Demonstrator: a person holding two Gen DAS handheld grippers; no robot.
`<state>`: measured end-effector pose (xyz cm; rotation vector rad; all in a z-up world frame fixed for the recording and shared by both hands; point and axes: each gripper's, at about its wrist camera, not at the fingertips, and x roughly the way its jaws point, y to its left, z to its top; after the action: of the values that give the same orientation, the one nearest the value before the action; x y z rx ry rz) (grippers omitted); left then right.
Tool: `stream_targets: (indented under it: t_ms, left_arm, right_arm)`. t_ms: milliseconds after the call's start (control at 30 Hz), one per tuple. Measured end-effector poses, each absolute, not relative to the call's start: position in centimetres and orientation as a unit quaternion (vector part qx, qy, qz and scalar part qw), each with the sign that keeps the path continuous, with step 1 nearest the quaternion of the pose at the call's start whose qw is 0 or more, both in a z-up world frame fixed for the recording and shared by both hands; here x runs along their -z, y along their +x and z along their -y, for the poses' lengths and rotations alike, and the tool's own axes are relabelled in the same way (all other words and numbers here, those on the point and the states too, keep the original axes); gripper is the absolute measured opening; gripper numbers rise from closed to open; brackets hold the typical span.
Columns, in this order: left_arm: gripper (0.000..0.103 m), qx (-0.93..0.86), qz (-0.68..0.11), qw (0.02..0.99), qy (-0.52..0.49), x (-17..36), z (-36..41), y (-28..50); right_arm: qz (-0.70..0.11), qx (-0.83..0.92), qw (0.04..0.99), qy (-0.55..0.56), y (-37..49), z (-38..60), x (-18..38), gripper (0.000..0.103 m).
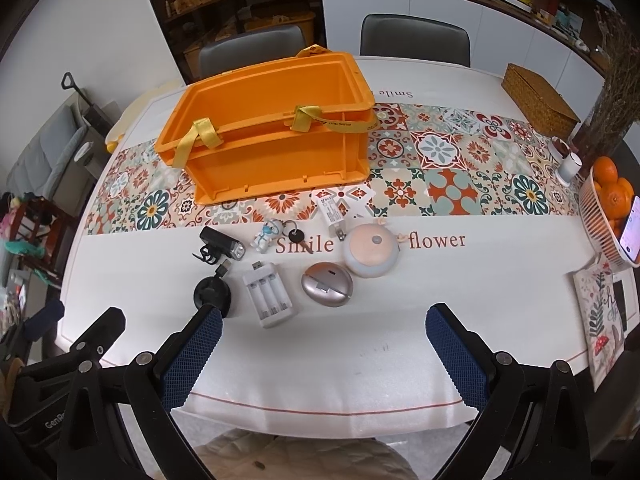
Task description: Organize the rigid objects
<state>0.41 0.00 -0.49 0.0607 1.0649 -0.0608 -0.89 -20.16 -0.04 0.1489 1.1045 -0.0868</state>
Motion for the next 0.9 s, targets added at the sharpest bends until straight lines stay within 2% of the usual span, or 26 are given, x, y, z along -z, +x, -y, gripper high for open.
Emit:
stream_targets:
  t_ms: [900]
  left_arm:
    - [0.103, 0.034, -0.51, 0.859, 0.025, 0.67, -0.16, 0.82]
  right_arm:
    - [-0.525, 0.041, 0.847, 0.073, -0.5, 20.0, 0.28, 0.102]
